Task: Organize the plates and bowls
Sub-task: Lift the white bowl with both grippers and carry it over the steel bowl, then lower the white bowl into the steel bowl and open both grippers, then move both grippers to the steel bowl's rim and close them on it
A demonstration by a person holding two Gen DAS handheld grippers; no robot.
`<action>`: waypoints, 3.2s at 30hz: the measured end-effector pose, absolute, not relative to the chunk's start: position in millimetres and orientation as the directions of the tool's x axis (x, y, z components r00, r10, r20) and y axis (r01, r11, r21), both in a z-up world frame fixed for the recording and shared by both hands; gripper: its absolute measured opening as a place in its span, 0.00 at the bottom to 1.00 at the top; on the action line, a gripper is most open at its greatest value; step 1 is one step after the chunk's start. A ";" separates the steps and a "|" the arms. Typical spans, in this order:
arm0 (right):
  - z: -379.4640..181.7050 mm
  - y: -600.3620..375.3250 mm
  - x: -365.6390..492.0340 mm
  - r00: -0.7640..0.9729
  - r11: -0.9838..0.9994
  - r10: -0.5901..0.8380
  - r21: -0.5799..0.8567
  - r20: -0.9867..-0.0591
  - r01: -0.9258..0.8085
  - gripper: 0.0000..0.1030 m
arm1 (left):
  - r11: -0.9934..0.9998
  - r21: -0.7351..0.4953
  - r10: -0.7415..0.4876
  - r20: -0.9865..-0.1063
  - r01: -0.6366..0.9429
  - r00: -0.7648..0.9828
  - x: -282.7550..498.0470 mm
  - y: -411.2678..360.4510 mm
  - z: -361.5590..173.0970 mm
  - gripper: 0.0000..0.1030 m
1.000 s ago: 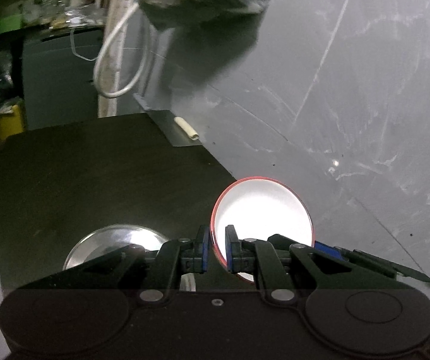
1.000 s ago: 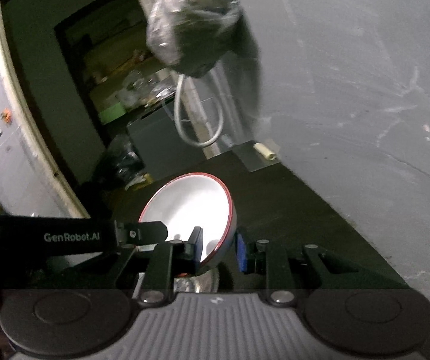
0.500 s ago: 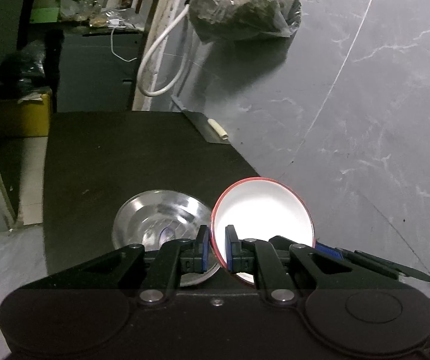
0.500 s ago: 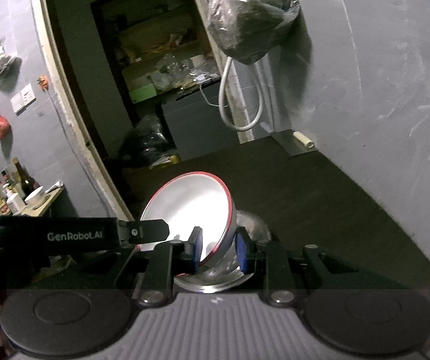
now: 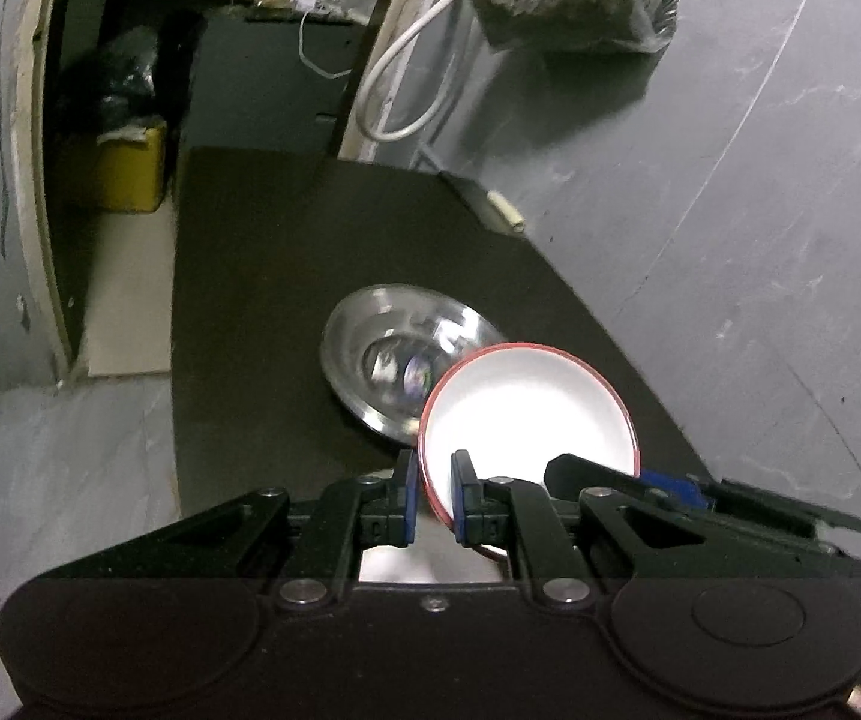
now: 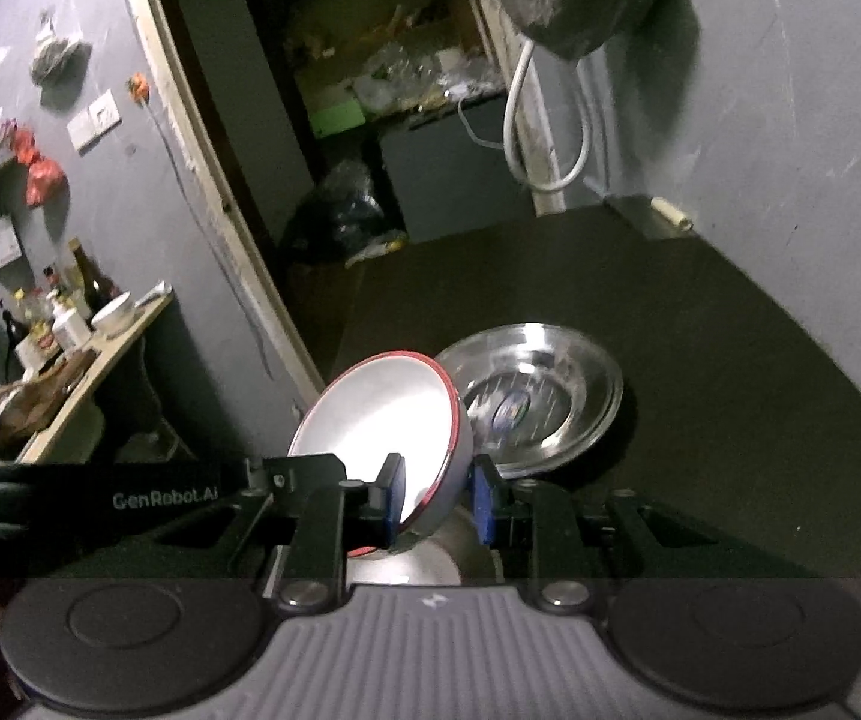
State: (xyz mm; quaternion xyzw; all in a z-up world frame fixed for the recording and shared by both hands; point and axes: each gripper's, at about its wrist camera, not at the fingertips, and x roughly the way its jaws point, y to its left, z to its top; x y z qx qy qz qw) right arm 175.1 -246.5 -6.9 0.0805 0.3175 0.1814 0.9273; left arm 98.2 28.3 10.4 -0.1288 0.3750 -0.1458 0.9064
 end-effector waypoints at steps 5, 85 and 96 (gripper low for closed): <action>-14.6 -241.2 174.9 0.699 0.917 0.400 0.268 -0.593 -0.297 0.26 | 0.931 -0.336 -0.345 -0.679 0.143 0.648 89.3 31.8 -1.4 0.12; -33.5 -273.5 184.5 0.678 0.941 0.329 0.286 -0.657 -0.179 0.90 | 0.974 -0.225 -0.168 -0.733 -0.002 0.660 76.4 35.6 -6.3 0.99; -41.9 -276.4 186.4 0.679 0.967 0.246 0.219 -0.692 -0.127 1.00 | 0.973 -0.135 0.038 -0.705 -0.187 0.708 66.4 61.9 -11.0 0.99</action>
